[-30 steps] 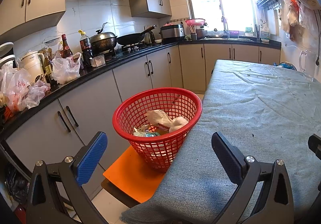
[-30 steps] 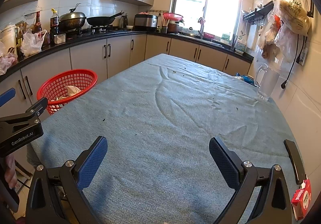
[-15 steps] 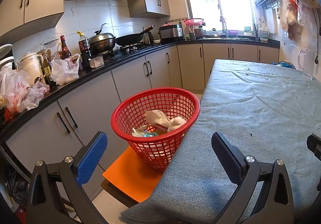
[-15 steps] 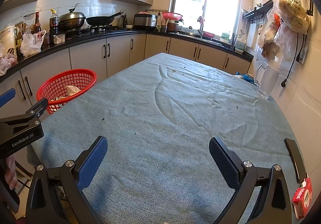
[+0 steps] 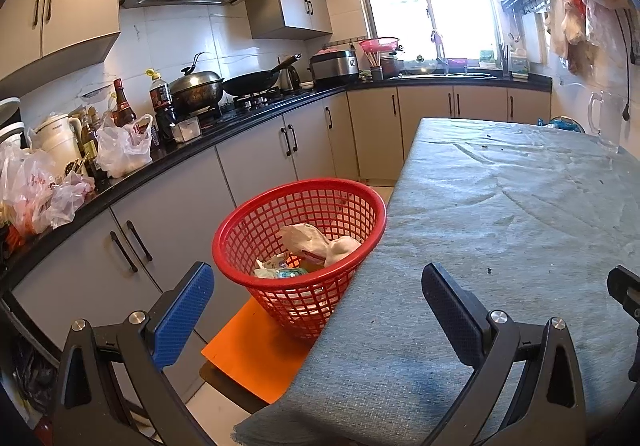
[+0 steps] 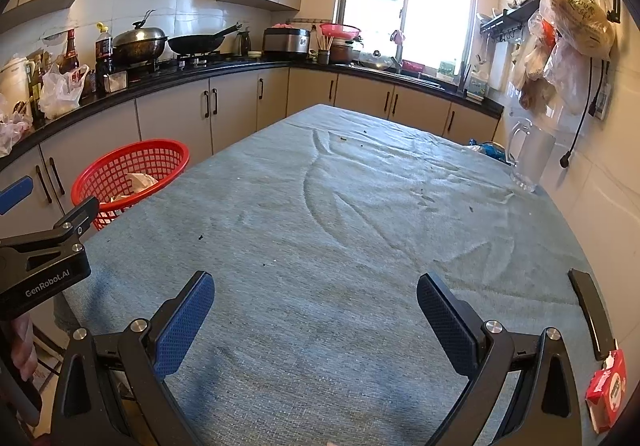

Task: Collect trash

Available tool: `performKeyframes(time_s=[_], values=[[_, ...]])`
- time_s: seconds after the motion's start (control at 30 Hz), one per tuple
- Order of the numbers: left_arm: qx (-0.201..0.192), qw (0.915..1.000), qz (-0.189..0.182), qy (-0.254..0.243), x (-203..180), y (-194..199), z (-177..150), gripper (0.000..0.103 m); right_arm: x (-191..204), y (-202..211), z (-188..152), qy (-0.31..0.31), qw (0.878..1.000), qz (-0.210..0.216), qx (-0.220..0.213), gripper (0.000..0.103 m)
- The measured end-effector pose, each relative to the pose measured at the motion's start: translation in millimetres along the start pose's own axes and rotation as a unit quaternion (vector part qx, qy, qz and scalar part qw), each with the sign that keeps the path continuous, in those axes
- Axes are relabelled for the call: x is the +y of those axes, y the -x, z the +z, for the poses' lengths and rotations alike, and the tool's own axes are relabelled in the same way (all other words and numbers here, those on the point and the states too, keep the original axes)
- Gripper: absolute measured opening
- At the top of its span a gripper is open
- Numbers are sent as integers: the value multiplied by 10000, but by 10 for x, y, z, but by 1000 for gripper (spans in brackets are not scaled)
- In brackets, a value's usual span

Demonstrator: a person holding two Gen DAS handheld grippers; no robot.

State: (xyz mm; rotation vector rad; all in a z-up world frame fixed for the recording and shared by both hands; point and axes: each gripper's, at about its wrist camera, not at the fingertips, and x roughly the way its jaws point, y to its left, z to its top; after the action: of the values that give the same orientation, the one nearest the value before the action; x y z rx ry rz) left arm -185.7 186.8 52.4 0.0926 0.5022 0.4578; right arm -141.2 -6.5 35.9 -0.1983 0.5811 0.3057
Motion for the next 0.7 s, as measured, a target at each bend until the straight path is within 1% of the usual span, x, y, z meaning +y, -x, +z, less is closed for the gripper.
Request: performKeyframes(time_s=[0.13, 0.27, 0.37, 0.4, 0.43, 0.47, 0.5, 0.53, 0.6, 0.63, 0.67, 0.7], values=[[-14, 9999, -67, -104, -107, -7, 30, 103, -69, -7, -6, -79, 10000, 9, 19, 103], [-72, 9993, -247, -268, -288, -10, 100, 103, -264, -26, -27, -293, 9995, -117, 56, 103], [6, 9972, -613, -421, -538, -42, 181, 103, -511, -52, -21, -559, 9980, -289, 110, 103], [81, 9954, -823, -482, -654, -60, 212, 103, -615, -60, -15, -668, 9970, -380, 127, 103], [171, 9929, -1036, -560, -798, -87, 247, 103, -741, -67, -9, -798, 9954, -502, 148, 103], [231, 9911, -1162, -607, -890, -110, 267, 103, -848, -83, -7, -899, 9940, -602, 180, 103], [383, 9869, -1407, -696, -1046, -152, 300, 103, -1011, -116, -10, -1051, 9912, -757, 258, 103], [570, 9816, -1653, -769, -1203, -204, 333, 103, -1114, -155, -10, -1128, 9894, -851, 332, 103], [918, 9726, -1969, -827, -1450, -313, 378, 103, -1374, -252, -33, -1343, 9835, -1121, 457, 103], [1159, 9662, -2136, -860, -1602, -385, 387, 103, -1469, -301, -47, -1414, 9807, -1250, 511, 103], [1347, 9605, -2267, -890, -1712, -445, 397, 103, -1583, -388, -70, -1484, 9767, -1403, 661, 103], [1499, 9557, -2362, -918, -1810, -495, 398, 103, -1660, -454, -84, -1523, 9741, -1460, 808, 103]])
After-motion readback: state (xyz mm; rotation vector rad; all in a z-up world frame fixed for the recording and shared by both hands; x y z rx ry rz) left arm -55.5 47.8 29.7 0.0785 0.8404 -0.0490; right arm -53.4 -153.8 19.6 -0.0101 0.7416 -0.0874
